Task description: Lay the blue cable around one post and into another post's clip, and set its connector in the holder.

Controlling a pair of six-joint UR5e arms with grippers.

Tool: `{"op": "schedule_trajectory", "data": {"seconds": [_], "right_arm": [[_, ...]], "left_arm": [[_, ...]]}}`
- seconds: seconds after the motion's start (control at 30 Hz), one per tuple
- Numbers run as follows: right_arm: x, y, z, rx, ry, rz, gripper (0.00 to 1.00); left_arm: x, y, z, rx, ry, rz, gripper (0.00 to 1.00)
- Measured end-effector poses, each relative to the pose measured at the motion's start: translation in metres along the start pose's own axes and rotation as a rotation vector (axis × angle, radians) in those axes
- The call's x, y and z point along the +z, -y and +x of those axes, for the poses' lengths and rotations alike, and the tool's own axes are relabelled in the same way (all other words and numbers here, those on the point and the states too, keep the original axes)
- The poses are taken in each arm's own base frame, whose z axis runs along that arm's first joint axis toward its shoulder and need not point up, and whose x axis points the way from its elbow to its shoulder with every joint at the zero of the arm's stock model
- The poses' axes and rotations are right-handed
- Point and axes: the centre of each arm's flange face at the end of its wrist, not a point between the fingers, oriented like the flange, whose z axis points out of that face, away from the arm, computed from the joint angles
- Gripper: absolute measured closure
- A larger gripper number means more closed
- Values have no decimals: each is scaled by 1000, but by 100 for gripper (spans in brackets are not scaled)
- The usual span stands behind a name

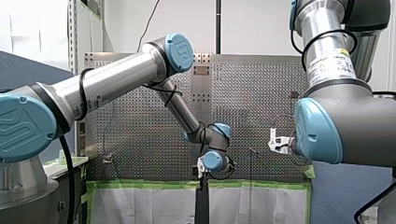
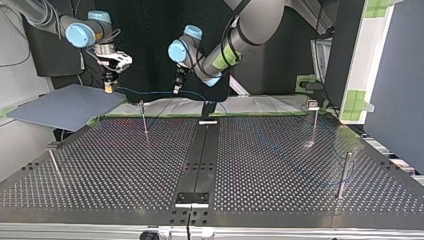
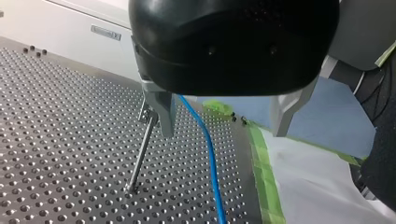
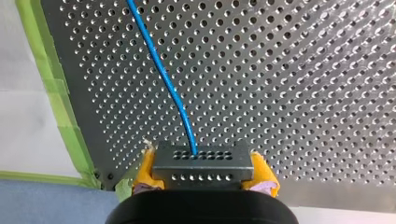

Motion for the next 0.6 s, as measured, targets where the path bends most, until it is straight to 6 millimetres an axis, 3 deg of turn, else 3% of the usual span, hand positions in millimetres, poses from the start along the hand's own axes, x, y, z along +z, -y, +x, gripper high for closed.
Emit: {"op": "schedule_trajectory", "data": {"seconds": [0.6], "right_arm": [[-13,1,-11,13,-18,-7,100]], "left_arm": [[-11,27,4,-41,39,38,0]]}}
